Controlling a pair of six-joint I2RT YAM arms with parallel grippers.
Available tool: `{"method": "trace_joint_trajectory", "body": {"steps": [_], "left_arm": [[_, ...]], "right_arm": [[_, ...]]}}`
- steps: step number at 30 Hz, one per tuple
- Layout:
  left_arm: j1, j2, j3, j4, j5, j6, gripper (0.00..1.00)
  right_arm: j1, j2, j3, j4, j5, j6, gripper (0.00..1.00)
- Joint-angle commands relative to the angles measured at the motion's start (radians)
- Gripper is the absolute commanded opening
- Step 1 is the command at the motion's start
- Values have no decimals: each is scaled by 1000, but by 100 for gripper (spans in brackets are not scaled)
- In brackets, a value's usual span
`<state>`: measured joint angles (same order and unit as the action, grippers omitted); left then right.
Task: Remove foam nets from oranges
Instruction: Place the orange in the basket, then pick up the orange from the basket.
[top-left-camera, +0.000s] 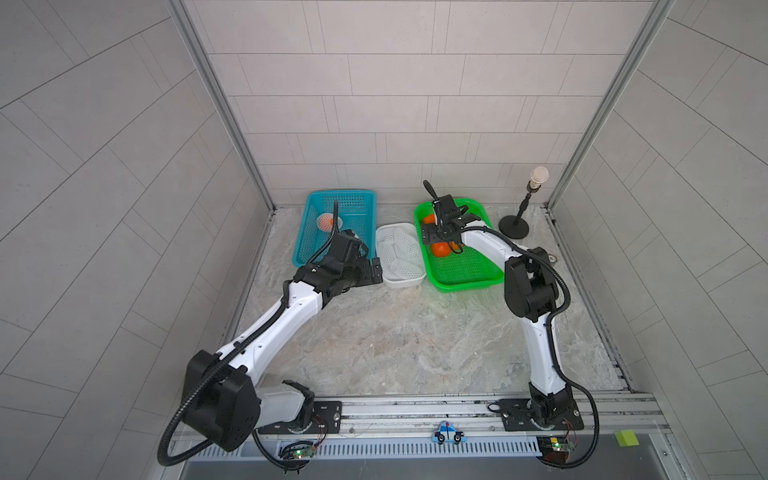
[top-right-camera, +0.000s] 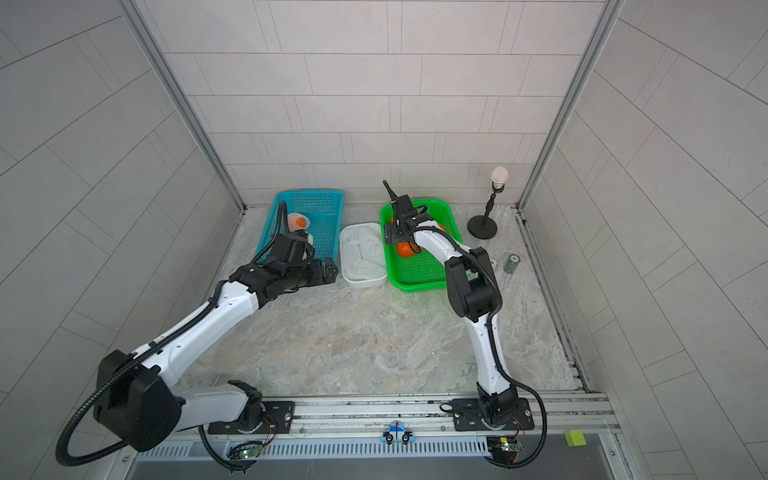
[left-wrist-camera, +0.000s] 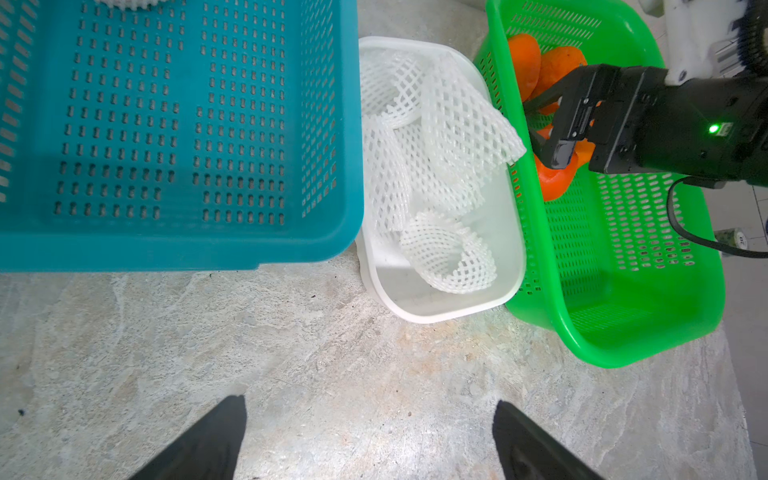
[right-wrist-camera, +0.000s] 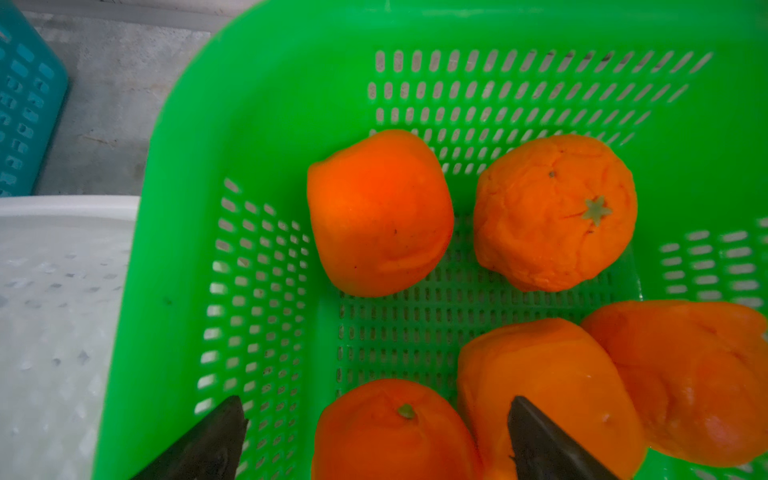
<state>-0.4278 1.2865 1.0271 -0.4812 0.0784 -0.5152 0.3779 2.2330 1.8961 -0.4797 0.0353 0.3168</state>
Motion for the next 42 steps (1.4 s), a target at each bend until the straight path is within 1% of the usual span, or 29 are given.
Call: {"method": "trace_joint_trajectory", "body": {"steps": [1, 5, 9, 12, 14, 18, 21, 26, 29, 35, 38, 42], "left_arm": [[4, -27, -14, 16, -6, -1, 100], [9, -30, -11, 13, -11, -14, 100], [29, -29, 32, -48, -14, -16, 100], [54, -24, 76, -115, -54, -2, 100], [77, -8, 116, -167, -84, 13, 100], [120, 47, 198, -232, -131, 76, 100], [160, 124, 295, -281, -156, 163, 100], [188, 301, 508, -343, -331, 352, 100], [202, 402, 611, -342, -379, 416, 100], [238, 595, 777, -317, -335, 421, 100], [252, 659, 818, -248, -306, 424, 100], [303, 758, 902, -217, -278, 376, 100]], "right_arm": [[24, -88, 20, -32, 28, -13, 100], [40, -170, -12, -33, 62, -39, 100], [50, -279, -99, -8, 73, -58, 100], [70, -396, -230, 46, 80, -80, 100], [88, -488, -353, 107, 80, -82, 100], [130, -631, -537, 156, 82, -68, 100], [172, -720, -647, 175, 89, -50, 100], [224, -823, -757, 181, 91, -17, 100], [240, -865, -794, 186, 89, -3, 100], [246, -912, -828, 184, 84, -1, 100], [246, -916, -835, 177, 85, -5, 100], [247, -903, -835, 173, 73, -2, 100]]}}
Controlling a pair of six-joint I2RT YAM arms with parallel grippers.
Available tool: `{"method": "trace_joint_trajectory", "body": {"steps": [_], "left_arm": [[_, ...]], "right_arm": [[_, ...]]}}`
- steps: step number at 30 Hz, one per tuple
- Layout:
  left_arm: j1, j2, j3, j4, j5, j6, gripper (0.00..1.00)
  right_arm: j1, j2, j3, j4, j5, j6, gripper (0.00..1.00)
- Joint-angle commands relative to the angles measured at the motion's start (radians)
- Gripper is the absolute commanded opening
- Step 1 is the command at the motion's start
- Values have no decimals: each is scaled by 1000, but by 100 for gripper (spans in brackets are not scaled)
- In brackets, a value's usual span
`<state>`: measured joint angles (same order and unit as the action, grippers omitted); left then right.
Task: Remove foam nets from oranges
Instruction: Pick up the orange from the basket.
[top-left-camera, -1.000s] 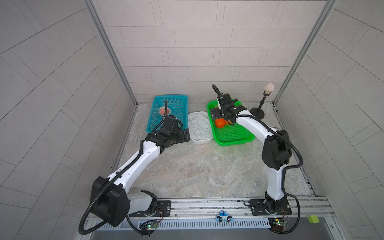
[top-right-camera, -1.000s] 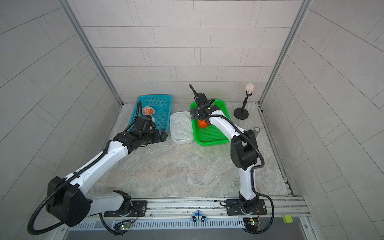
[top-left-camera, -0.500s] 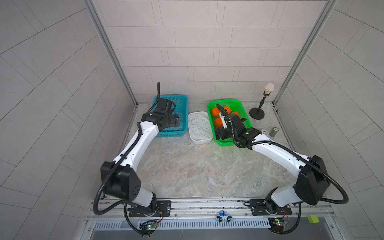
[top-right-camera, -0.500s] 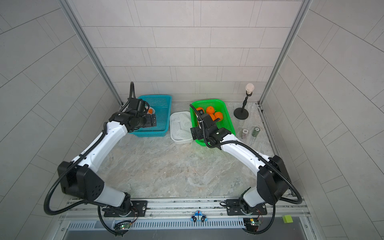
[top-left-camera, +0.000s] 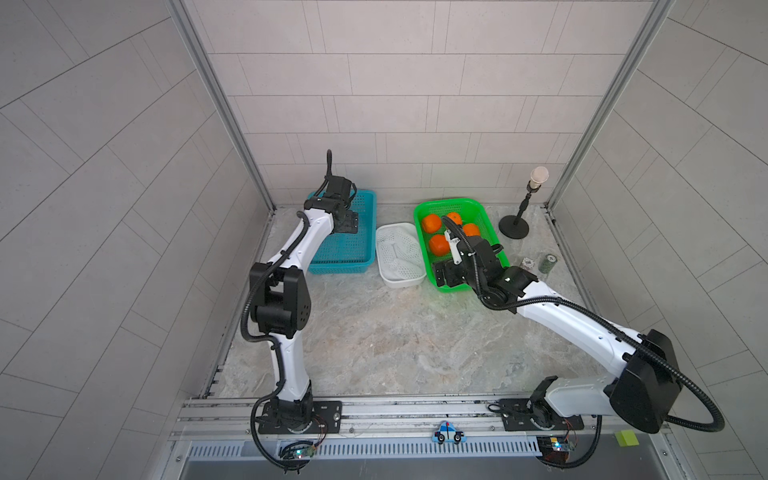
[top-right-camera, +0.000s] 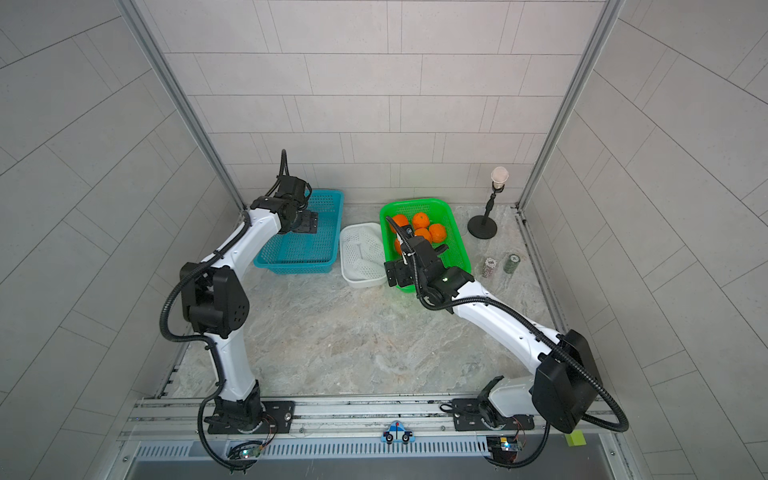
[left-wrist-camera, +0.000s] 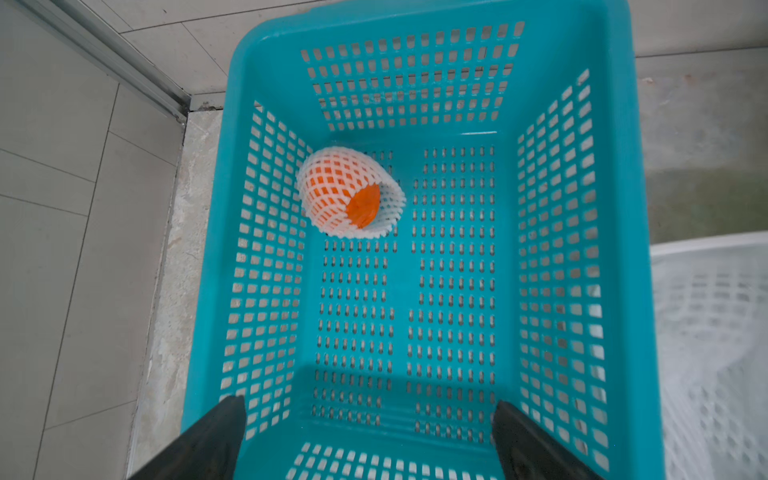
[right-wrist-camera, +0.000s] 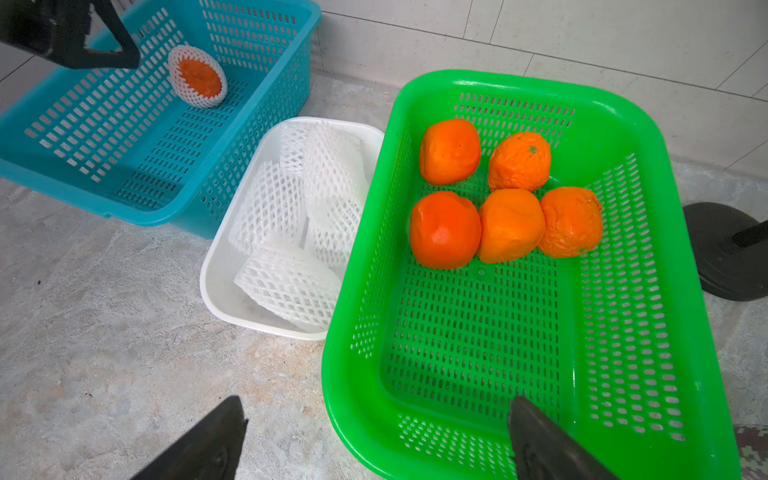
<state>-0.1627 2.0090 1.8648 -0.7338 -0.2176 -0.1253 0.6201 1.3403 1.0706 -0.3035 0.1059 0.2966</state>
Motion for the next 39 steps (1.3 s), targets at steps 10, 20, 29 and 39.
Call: {"method": "trace_joint_trajectory", "body": {"steps": [10, 20, 29, 39], "left_arm": [[107, 260, 237, 185, 185, -60, 100], [126, 445, 443, 231, 261, -84, 100], [170, 537, 520, 258, 278, -111, 100], [170, 597, 527, 235, 291, -127, 100]], "right_arm": [[21, 110, 51, -18, -32, 34, 100], [36, 254, 138, -61, -36, 36, 100], [49, 291, 173, -92, -20, 40, 100], [71, 330, 202, -104, -14, 41, 100]]}}
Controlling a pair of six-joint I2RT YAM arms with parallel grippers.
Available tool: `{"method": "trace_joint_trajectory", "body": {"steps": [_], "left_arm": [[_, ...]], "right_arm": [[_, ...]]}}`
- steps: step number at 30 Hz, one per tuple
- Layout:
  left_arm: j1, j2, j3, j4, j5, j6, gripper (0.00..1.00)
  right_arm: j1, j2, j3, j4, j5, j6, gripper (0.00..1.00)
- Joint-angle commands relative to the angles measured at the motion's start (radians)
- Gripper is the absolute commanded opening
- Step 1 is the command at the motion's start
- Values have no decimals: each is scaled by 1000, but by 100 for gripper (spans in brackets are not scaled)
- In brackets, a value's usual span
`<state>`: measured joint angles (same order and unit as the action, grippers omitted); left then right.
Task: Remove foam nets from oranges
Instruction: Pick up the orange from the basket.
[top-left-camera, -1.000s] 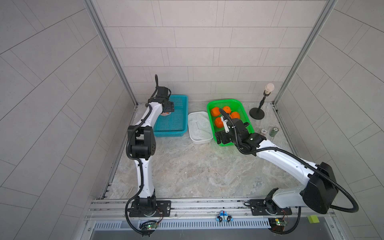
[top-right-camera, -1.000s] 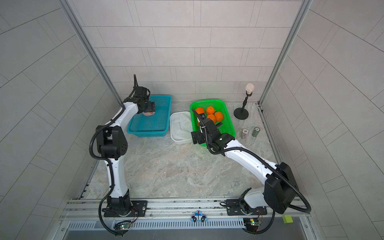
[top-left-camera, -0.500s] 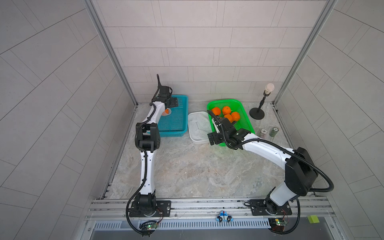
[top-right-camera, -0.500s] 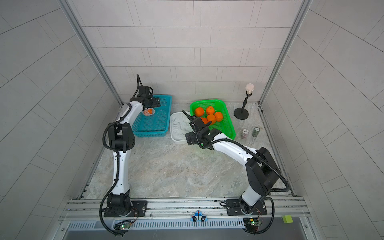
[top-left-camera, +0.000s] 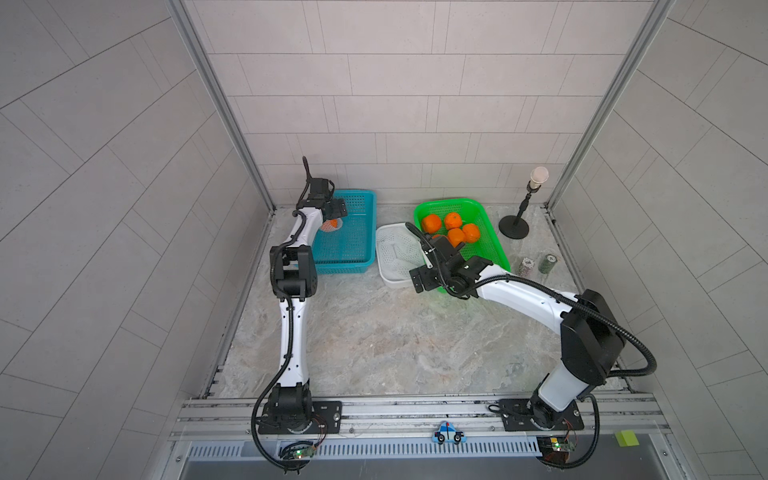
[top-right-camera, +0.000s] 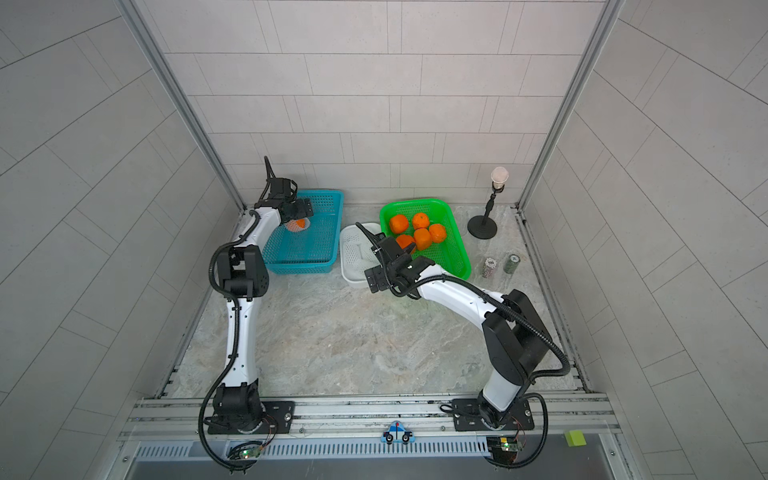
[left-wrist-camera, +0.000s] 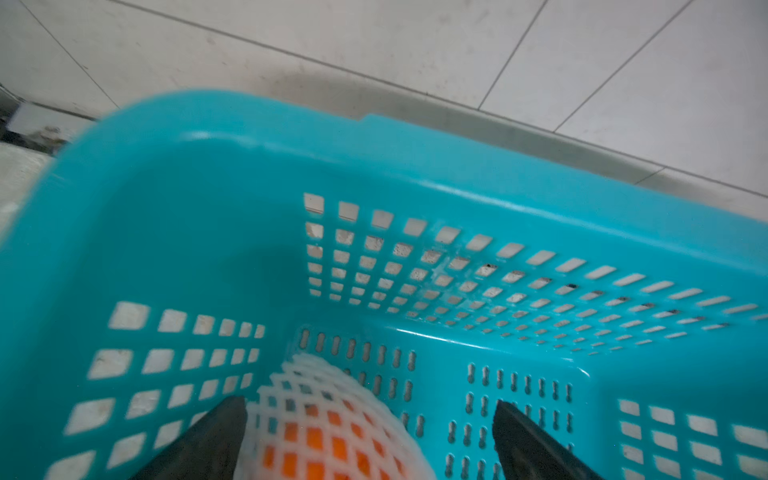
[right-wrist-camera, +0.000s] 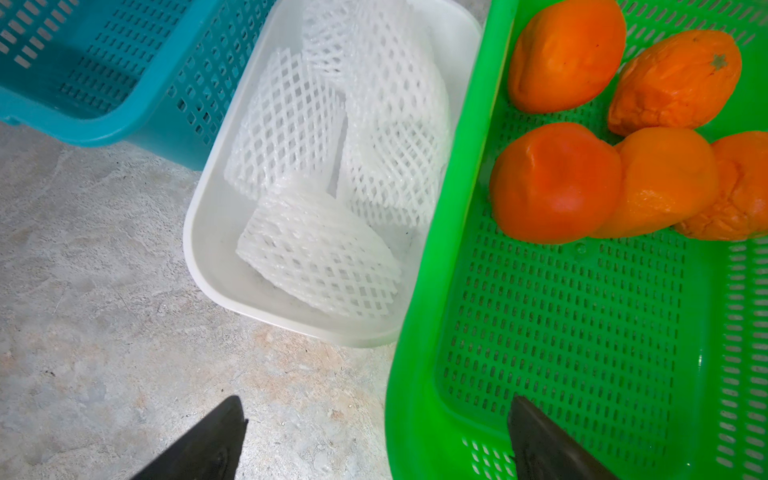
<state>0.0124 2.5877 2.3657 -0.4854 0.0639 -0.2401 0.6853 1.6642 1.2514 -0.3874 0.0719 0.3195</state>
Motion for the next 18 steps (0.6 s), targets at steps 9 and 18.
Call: {"method": "trace_joint_trajectory", "body": {"steps": [9, 18], "left_arm": [[-9, 10, 2, -36, 28, -26, 100], [-20, -39, -78, -75, -39, 6, 100]], "right_arm": [[8, 10, 12, -17, 21, 19, 100], [8, -14, -14, -4, 32, 12, 100]]}}
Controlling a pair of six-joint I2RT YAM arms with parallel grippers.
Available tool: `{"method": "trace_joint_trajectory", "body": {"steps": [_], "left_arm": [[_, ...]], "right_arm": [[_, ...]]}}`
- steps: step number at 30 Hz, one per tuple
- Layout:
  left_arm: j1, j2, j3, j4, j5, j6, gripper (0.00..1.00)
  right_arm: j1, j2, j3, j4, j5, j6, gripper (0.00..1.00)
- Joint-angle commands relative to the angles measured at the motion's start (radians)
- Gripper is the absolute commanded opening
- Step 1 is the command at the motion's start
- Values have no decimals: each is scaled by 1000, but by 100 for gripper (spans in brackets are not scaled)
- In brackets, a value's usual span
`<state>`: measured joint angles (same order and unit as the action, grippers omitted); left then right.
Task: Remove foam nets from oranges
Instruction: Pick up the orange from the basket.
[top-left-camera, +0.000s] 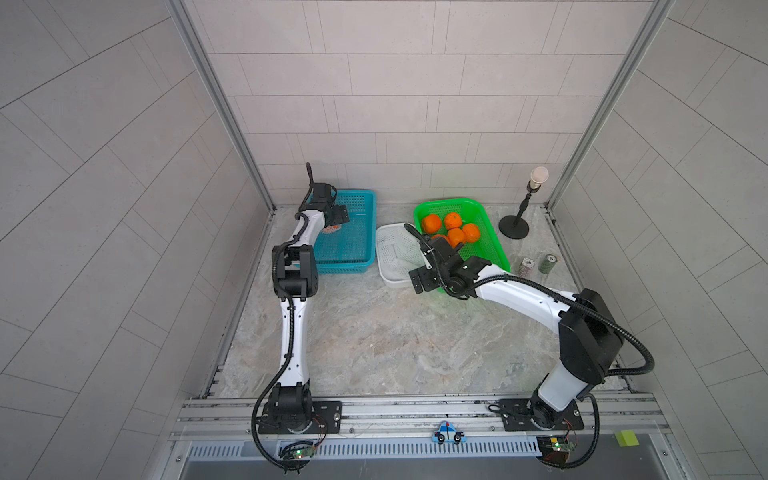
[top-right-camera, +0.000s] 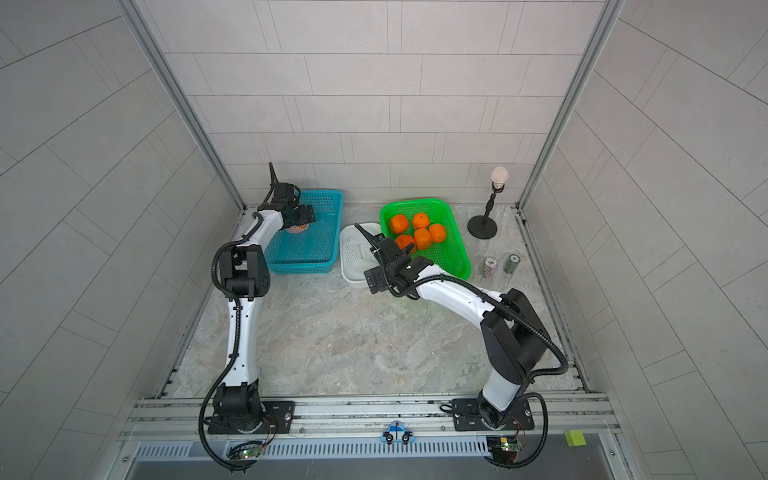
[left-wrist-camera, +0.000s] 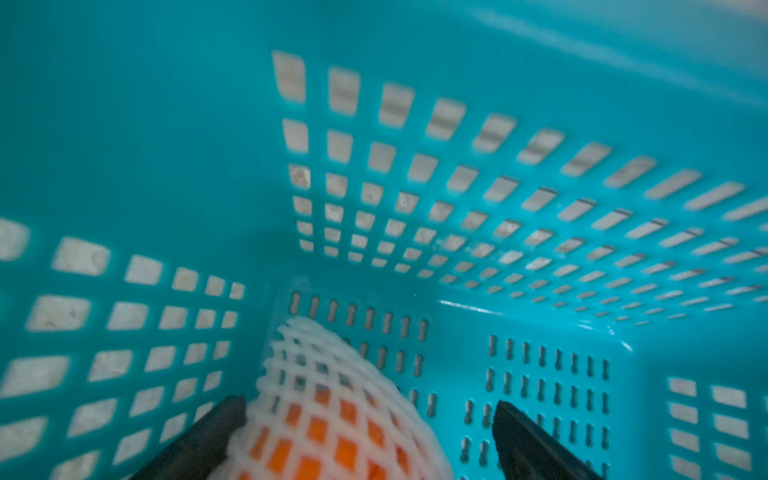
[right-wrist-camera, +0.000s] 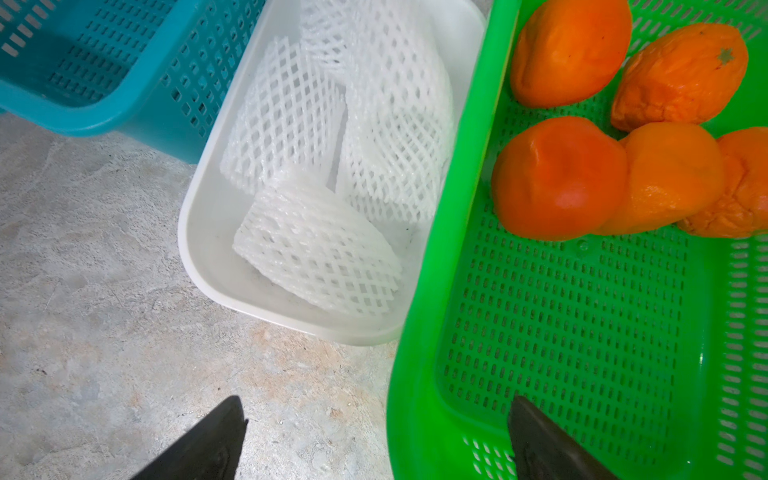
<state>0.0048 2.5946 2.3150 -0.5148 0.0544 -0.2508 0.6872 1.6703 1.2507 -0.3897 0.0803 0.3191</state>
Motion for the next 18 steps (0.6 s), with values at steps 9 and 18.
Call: {"method": "trace_joint_trajectory", "body": {"steps": [9, 18], "left_arm": [[-29, -60, -26, -51, -110, 39, 96], [-28, -89, -35, -45, -110, 6, 82]], "right_arm": [[7, -38, -39, 12, 21, 13, 100], [7, -75, -82, 12, 45, 15, 100]]}}
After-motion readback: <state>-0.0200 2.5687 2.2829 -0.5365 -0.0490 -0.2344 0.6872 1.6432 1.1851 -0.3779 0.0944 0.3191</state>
